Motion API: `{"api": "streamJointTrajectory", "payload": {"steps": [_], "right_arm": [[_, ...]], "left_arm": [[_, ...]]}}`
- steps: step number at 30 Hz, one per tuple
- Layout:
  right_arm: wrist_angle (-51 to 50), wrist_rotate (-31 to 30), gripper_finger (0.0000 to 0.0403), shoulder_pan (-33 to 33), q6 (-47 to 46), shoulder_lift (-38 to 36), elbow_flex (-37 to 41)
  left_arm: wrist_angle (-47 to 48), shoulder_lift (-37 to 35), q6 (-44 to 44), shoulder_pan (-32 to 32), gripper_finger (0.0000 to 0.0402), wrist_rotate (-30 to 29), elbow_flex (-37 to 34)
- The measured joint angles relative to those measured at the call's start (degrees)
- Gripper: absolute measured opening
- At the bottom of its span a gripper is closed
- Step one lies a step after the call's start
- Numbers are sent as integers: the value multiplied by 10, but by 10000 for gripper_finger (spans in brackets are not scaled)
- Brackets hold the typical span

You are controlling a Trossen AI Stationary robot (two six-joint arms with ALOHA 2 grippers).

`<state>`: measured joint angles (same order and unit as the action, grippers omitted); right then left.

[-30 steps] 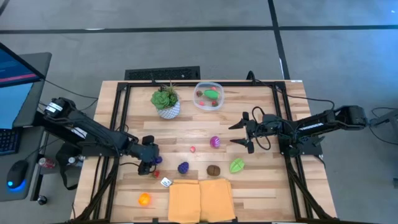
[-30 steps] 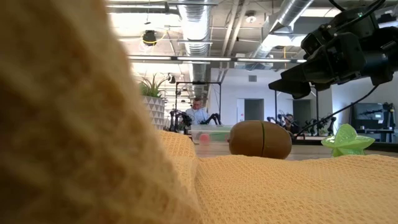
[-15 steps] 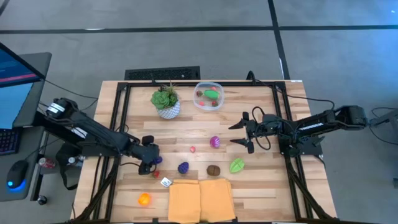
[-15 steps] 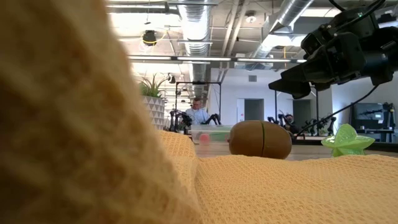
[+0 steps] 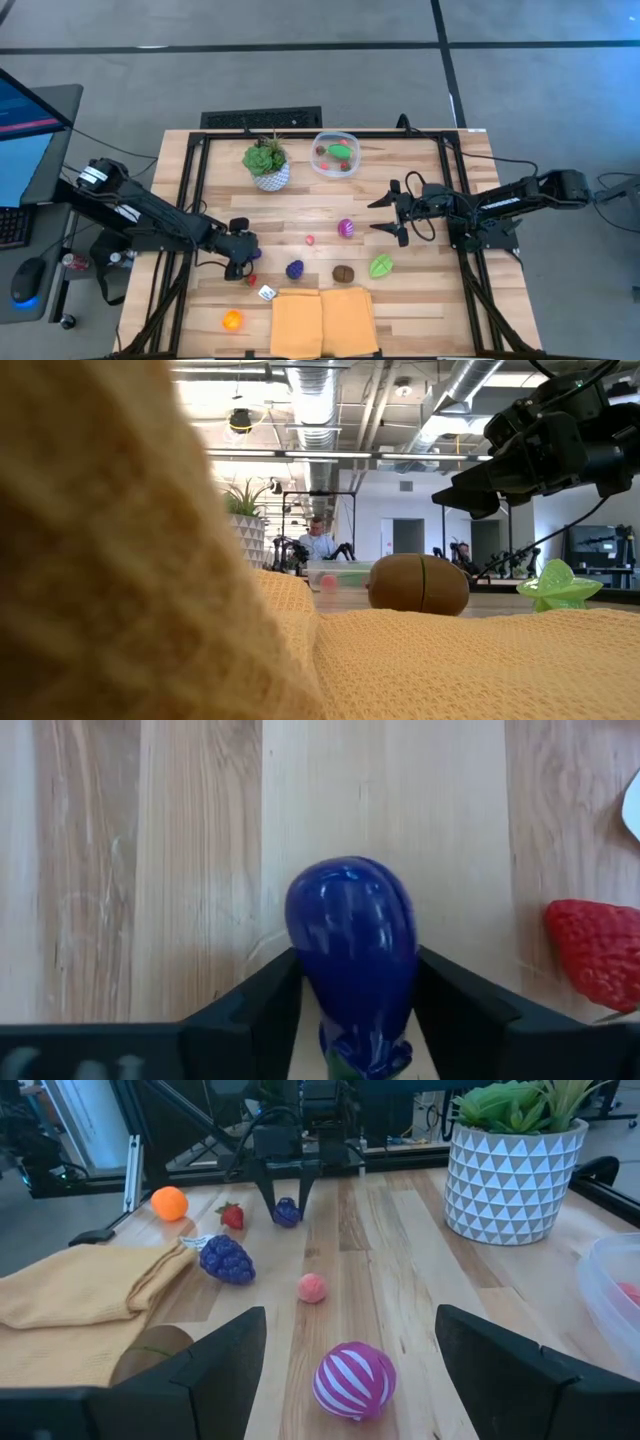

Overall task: Pick and placing Produce into tupperware
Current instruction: Put the eggplant into the transparent bin

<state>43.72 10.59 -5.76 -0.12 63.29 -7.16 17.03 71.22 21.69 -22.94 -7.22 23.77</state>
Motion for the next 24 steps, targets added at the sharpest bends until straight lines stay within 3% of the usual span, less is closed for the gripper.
{"api": "streamJointTrajectory", "payload": {"steps": [7,24], "right_arm": [[0,0,315,0,0,0,0],[0,0,315,0,0,0,0]], "left_arm": [[-4,0,0,0,127,3,0],[-16,1,-25,0,135,-12,26]]}}
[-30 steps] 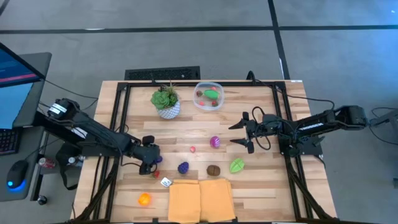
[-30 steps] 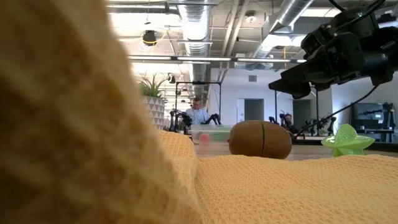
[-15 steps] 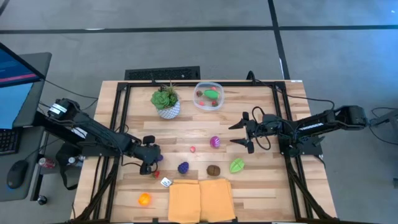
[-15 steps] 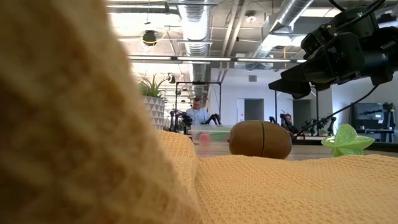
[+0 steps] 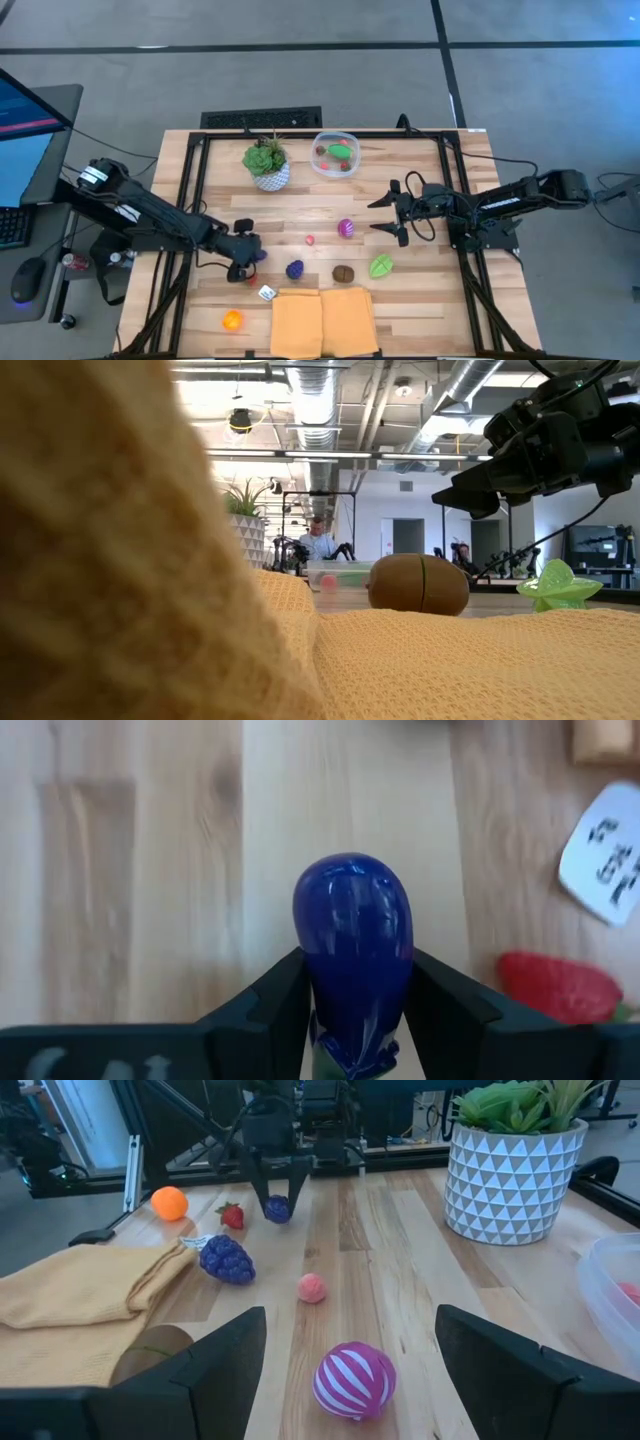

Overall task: Pick and placing Produce into tupperware
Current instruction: Put the eggplant into the transparent bin

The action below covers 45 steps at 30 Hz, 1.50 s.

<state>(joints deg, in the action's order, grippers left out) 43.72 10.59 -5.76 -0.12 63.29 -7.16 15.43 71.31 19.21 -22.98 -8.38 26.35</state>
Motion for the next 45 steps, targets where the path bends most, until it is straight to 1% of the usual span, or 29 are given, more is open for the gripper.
{"api": "streamJointTrajectory", "payload": {"steps": [4,8,16,21,29,39,45], "right_arm": [[0,0,315,0,0,0,0],[0,0,315,0,-4,0,0],[0,0,315,0,-11,0,0],[0,0,315,0,-11,0,0],[0,0,315,0,-11,0,0],[0,0,315,0,-10,0,0],[0,0,315,0,-10,0,0]], "left_arm": [[-1,0,-27,0,135,-27,26],[1,0,-58,0,135,-68,55],[-3,0,-140,0,135,-142,108],[-67,0,-210,2,135,-173,114],[-145,0,-283,25,135,-196,114],[-272,0,-382,55,135,-196,114],[-309,0,-419,81,135,-190,114]]}}
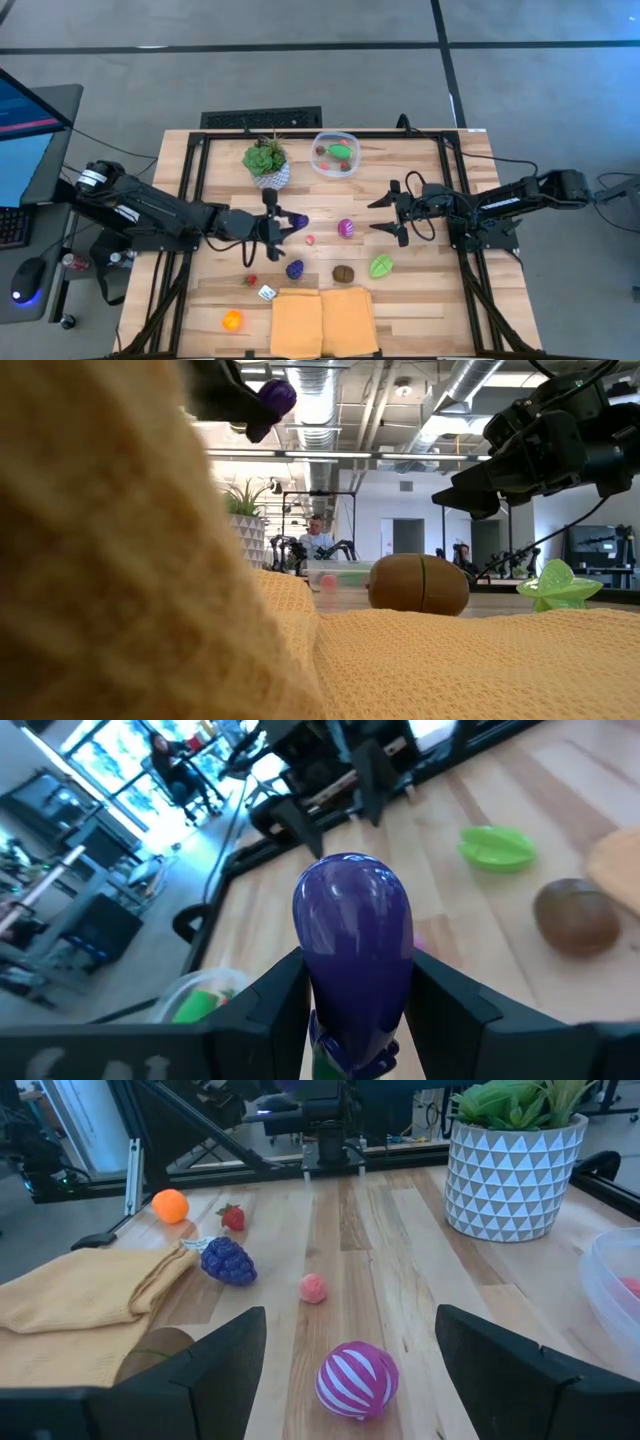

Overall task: Pick and placing Produce into tupperware
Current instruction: Put the eggplant into the transparent bin

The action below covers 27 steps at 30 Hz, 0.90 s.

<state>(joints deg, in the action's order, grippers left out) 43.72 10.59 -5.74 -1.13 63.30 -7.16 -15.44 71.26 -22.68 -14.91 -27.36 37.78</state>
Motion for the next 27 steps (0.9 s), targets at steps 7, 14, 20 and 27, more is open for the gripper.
{"api": "streamJointTrajectory", "payload": {"steps": [7,14,20,27], "right_arm": [[0,0,315,0,0,0,0],[-2,0,315,0,0,0,0],[-9,0,315,0,0,0,0],[-17,0,315,0,2,0,0]], "left_arm": [[-60,28,-31,37,135,28,1],[-122,88,-82,70,135,42,12],[-126,141,-105,105,135,46,73],[-121,207,-82,160,135,44,162]]}}
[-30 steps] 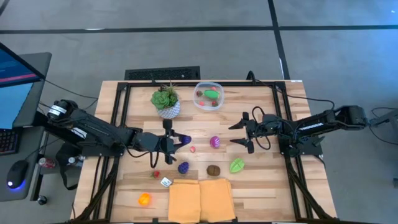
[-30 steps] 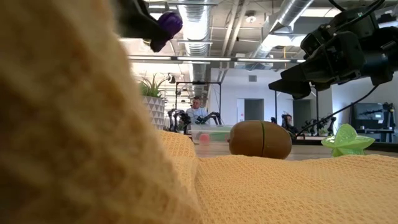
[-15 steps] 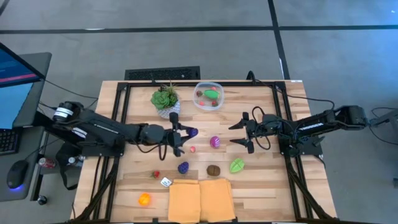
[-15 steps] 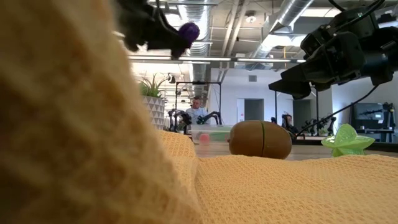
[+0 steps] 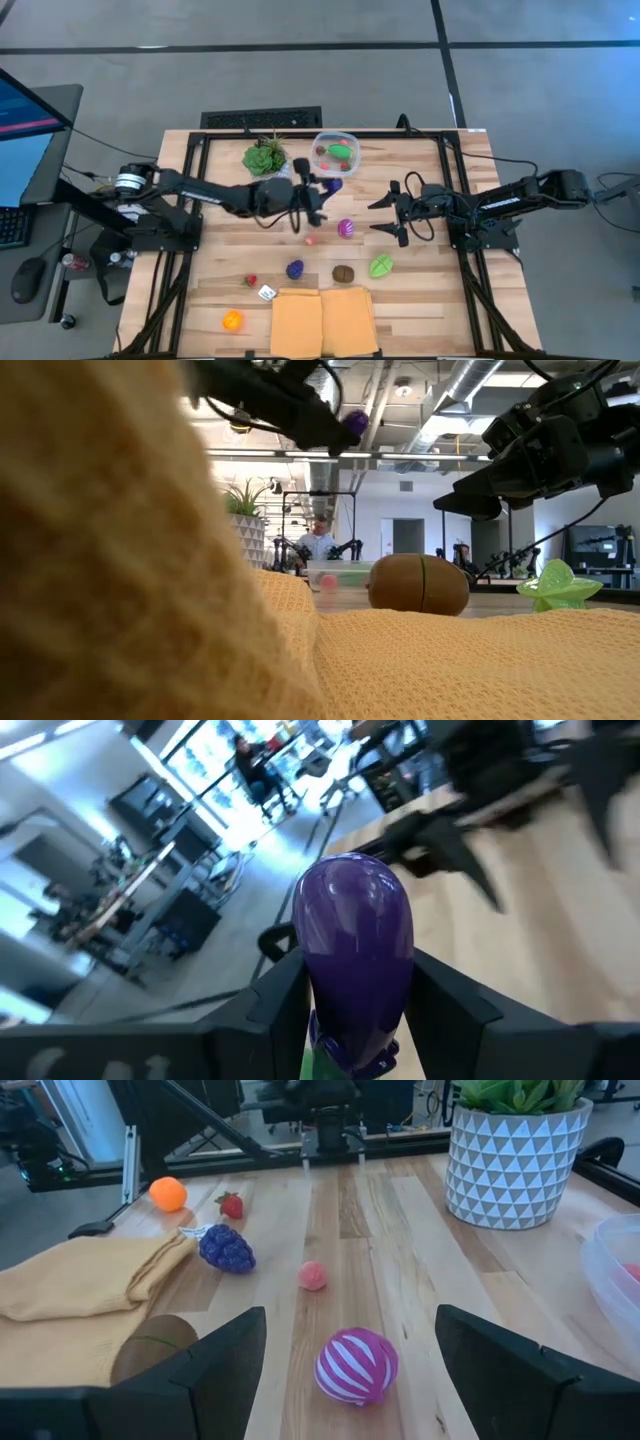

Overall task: Pick and placing Produce into tupperware
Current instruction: Put the eggplant into the transparent bin

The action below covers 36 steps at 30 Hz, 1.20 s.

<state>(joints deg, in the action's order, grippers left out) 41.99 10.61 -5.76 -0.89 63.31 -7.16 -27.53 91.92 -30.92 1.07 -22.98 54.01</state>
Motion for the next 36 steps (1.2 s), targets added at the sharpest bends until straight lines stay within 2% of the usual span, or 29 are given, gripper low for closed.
{"api": "streamJointTrajectory", "payload": {"steps": [9,18,25,36], "right_arm": [[-14,0,315,0,10,0,0],[-17,0,315,0,15,0,0],[-17,0,315,0,22,0,0],[-17,0,315,0,25,0,0]], "left_arm": [[51,86,26,64,135,10,107],[80,155,48,124,135,53,197],[139,198,67,170,135,73,264],[162,199,134,223,135,129,274]]}}
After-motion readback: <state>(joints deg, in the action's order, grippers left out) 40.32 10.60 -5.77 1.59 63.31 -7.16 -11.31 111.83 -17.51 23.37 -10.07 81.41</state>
